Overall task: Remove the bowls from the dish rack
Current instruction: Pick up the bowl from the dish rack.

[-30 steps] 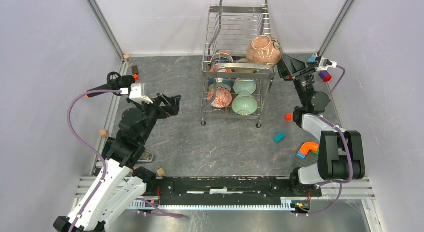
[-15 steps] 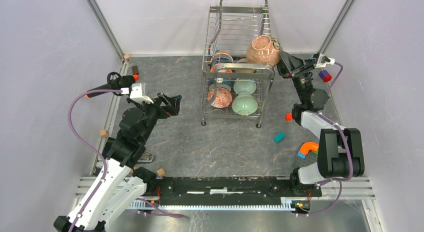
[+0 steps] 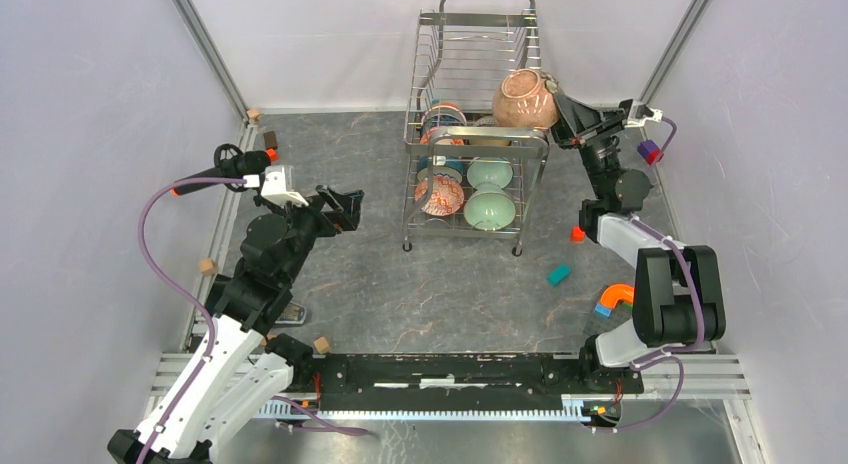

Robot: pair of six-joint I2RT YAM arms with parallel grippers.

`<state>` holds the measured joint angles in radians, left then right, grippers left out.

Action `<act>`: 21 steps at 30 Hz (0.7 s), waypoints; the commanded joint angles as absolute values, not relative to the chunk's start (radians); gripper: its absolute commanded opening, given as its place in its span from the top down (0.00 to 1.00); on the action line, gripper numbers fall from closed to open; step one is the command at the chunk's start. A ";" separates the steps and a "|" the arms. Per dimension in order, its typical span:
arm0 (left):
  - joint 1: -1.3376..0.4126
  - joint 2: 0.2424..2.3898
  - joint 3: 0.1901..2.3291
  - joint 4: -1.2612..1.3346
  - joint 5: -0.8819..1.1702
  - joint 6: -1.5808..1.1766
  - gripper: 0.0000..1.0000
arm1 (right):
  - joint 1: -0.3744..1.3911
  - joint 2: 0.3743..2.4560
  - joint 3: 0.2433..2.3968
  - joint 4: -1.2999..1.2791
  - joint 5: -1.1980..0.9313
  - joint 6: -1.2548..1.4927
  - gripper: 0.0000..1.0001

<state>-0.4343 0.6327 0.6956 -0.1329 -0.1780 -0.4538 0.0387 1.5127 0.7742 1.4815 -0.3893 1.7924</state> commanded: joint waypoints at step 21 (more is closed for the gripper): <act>-0.436 0.612 0.698 -0.128 -0.193 -0.419 0.00 | 0.100 1.509 0.919 1.782 -0.397 1.811 1.00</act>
